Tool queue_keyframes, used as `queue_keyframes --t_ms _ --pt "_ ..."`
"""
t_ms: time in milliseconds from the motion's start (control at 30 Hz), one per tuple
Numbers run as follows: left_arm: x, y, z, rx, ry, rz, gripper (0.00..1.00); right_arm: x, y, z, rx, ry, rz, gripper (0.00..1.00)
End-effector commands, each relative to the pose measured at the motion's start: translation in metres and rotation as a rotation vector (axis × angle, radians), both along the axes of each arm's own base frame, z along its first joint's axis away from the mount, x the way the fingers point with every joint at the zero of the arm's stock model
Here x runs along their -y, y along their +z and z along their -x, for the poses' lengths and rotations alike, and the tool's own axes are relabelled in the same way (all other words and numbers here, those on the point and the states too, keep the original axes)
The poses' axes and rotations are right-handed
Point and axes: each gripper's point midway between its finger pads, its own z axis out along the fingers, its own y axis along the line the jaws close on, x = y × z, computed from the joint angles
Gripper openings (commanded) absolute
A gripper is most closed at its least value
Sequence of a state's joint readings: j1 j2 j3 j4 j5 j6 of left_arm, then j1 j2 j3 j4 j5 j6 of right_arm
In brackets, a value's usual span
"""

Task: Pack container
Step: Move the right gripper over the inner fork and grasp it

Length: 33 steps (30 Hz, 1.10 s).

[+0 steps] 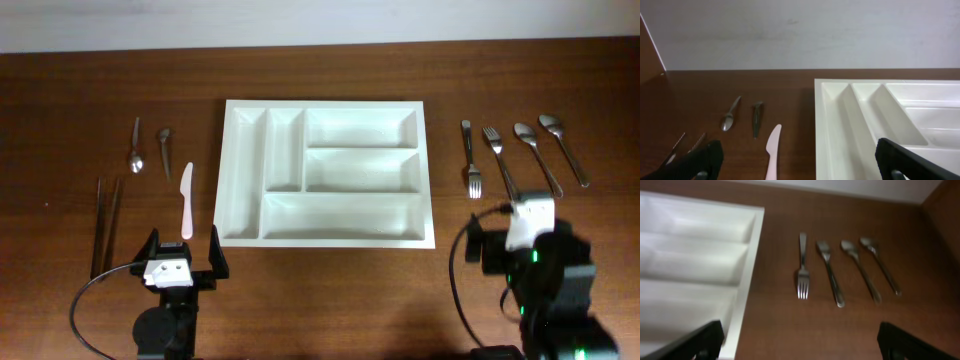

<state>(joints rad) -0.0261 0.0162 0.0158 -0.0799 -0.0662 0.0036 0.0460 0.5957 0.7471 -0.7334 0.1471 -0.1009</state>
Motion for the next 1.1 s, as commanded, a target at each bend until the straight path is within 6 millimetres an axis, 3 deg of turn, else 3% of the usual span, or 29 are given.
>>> queue_keyframes --t_ms 0,133,300,333,433,467,500,600,767,833,967,1067 --pt "0.003 -0.002 0.000 -0.002 -0.015 -0.011 0.99 -0.012 0.012 -0.026 -0.269 0.177 0.132 0.99" --pt "0.003 -0.002 0.000 -0.002 -0.015 -0.011 0.99 -0.019 0.019 -0.065 -0.453 0.206 0.100 0.99" --pt "0.003 -0.002 0.000 -0.002 -0.015 -0.011 0.99 -0.019 0.014 -0.125 -0.472 0.184 0.078 0.99" --pt "0.003 -0.002 0.000 -0.002 -0.015 -0.011 0.99 -0.012 0.004 -0.143 -0.490 0.144 0.054 0.99" --pt "0.003 -0.002 0.000 -0.002 -0.015 -0.011 0.99 0.006 -0.021 -0.163 -0.550 0.046 -0.012 0.99" --pt "0.003 -0.002 0.000 -0.002 -0.015 -0.011 0.99 0.023 -0.046 -0.178 -0.582 -0.059 -0.089 0.99" --pt "0.003 -0.002 0.000 -0.002 -0.015 -0.011 0.99 0.029 -0.053 -0.184 -0.583 -0.079 -0.099 0.99" --pt "0.003 -0.002 0.000 -0.002 -0.015 -0.011 0.99 0.042 -0.065 -0.195 -0.565 -0.165 -0.158 0.99" --pt "0.003 -0.002 0.000 -0.002 -0.015 -0.011 0.99 0.044 -0.095 -0.201 -0.624 -0.144 -0.159 0.99" --pt "0.003 -0.002 0.000 -0.002 -0.015 -0.011 0.99 0.034 -0.115 -0.203 -0.673 -0.072 -0.162 0.99" --pt "0.003 -0.002 0.000 -0.002 -0.015 -0.011 0.99 0.024 -0.135 -0.205 -0.716 0.042 -0.155 0.99" --pt "0.003 -0.002 0.000 -0.002 -0.015 -0.011 0.99 0.025 -0.153 -0.207 -0.750 0.054 -0.151 0.99"
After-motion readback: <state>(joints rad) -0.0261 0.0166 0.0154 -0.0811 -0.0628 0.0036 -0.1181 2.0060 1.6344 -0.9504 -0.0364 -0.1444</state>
